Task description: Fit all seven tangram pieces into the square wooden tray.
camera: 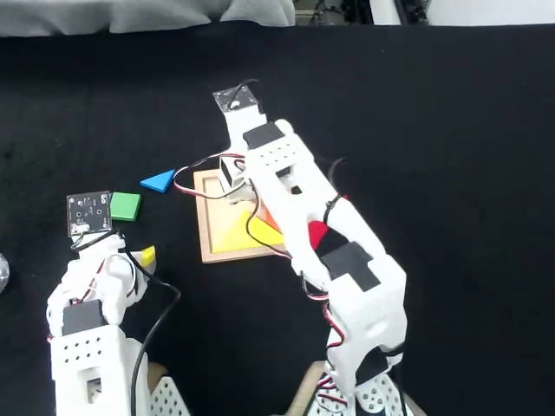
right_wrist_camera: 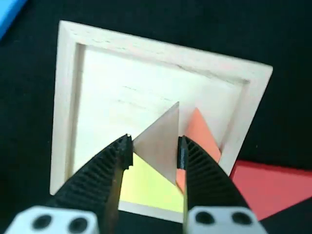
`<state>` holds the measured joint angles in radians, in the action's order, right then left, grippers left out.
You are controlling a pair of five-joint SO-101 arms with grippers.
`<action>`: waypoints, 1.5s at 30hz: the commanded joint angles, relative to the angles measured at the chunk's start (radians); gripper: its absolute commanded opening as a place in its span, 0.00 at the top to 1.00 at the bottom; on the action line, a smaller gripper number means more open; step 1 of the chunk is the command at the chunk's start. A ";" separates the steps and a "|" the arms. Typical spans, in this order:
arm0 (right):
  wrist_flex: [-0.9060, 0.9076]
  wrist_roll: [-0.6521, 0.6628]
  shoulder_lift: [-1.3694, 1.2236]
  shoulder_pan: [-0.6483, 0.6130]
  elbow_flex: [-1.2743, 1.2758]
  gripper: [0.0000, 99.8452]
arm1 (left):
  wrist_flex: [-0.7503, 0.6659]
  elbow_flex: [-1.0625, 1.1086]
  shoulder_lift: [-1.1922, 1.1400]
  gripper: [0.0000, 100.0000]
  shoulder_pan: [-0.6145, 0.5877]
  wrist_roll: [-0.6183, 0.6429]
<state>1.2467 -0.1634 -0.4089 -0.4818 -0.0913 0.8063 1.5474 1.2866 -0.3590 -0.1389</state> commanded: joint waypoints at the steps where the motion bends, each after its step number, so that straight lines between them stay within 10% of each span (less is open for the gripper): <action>1: 0.035 -0.060 0.012 0.015 -0.054 0.90 | -0.015 -0.008 0.011 0.72 0.012 -0.005; 26: 0.066 -0.092 0.010 -0.012 -0.058 0.80 | -0.015 -0.008 0.011 0.72 0.012 -0.005; 31: -0.008 0.087 0.042 -0.011 -0.082 0.99 | -0.015 -0.008 0.011 0.72 0.012 -0.005; 45: -0.057 0.121 -0.148 0.037 -0.176 0.99 | -0.015 -0.008 0.011 0.72 0.012 -0.005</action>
<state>1.1653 -0.0529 -0.5485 -0.4710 -0.1972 0.8063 1.5474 1.2866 -0.3590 -0.1389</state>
